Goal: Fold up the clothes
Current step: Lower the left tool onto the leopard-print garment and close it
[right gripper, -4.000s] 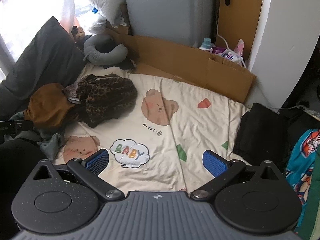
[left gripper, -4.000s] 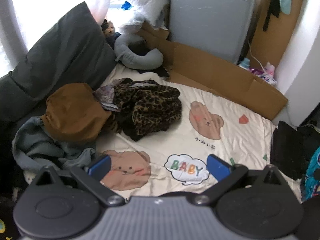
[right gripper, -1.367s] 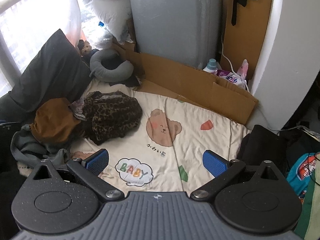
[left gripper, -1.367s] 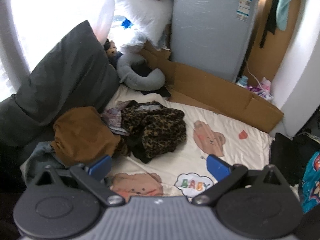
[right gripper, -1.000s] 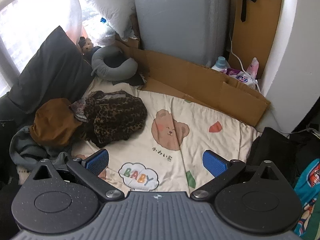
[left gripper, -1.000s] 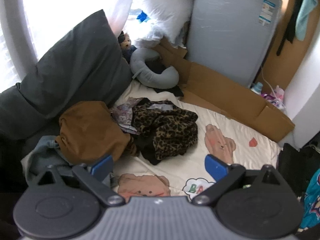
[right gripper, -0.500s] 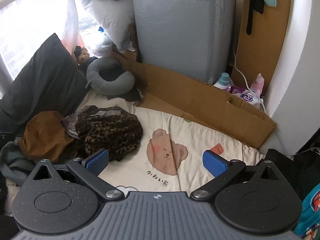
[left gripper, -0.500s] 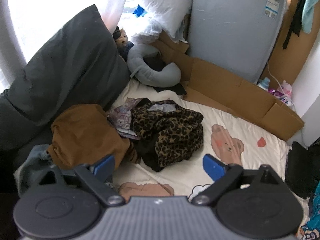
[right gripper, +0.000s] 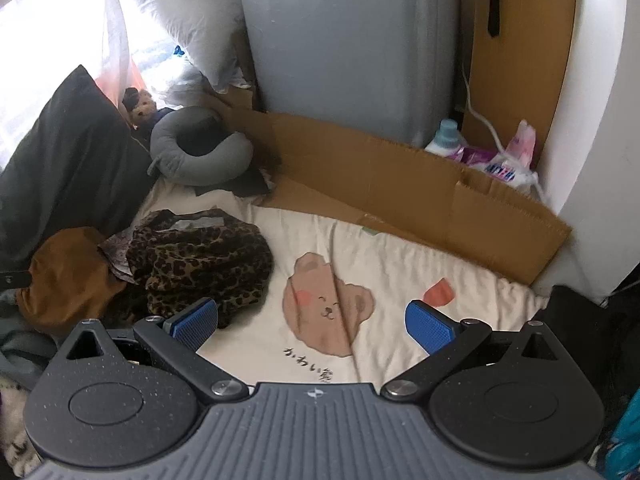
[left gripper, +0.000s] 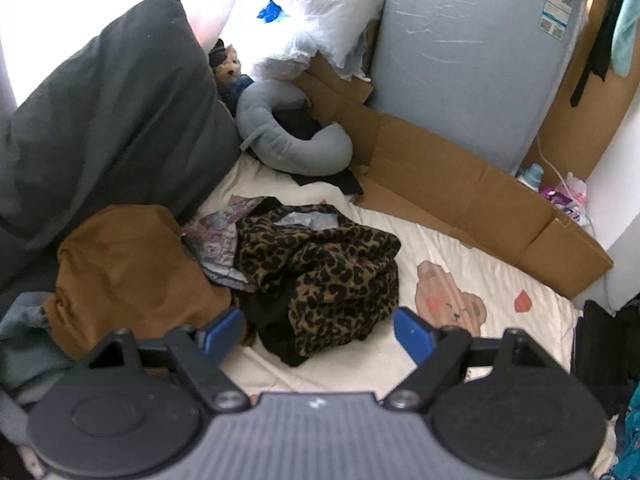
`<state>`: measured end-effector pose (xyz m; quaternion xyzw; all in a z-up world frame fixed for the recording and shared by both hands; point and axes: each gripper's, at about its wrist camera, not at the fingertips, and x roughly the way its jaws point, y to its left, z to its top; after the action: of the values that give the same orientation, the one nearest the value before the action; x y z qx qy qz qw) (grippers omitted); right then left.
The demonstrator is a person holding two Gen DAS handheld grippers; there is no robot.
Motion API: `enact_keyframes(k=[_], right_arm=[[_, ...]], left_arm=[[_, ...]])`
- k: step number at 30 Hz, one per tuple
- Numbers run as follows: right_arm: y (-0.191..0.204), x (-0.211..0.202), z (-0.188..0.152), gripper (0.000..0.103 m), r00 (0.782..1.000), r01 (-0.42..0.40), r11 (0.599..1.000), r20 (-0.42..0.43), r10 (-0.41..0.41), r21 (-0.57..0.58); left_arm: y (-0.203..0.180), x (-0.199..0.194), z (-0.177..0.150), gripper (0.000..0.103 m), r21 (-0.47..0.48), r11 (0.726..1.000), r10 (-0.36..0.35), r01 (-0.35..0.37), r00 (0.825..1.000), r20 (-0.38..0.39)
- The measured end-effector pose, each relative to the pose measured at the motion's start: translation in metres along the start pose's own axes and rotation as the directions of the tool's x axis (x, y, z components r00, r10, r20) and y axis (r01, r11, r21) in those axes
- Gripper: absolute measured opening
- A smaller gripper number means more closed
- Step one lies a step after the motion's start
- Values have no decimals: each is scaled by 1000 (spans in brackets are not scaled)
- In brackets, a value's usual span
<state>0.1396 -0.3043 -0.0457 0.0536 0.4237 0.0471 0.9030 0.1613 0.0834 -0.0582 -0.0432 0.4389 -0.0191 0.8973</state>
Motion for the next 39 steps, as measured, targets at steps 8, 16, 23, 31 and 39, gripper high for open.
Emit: enact_keyframes(k=[8, 16, 23, 31, 39], right_arm=[[1, 22, -1, 103, 1000, -16, 999, 18, 16, -28], [4, 50, -1, 103, 999, -34, 999, 27, 35, -31], [8, 81, -12, 103, 999, -51, 995, 12, 52, -83], [13, 122, -33, 103, 995, -101, 990, -15, 100, -94], [2, 151, -55, 103, 990, -142, 986, -24, 140, -84]], left_arm=[[1, 44, -13, 78, -23, 999, -27, 27, 1000, -3], [4, 80, -28, 78, 121, 982, -148, 148, 989, -11], [7, 105, -31, 78, 98, 987, -129, 127, 992, 9], [0, 129, -36, 78, 148, 983, -121, 112, 991, 54], [-4, 170, -54, 78, 133, 986, -113, 102, 990, 81]])
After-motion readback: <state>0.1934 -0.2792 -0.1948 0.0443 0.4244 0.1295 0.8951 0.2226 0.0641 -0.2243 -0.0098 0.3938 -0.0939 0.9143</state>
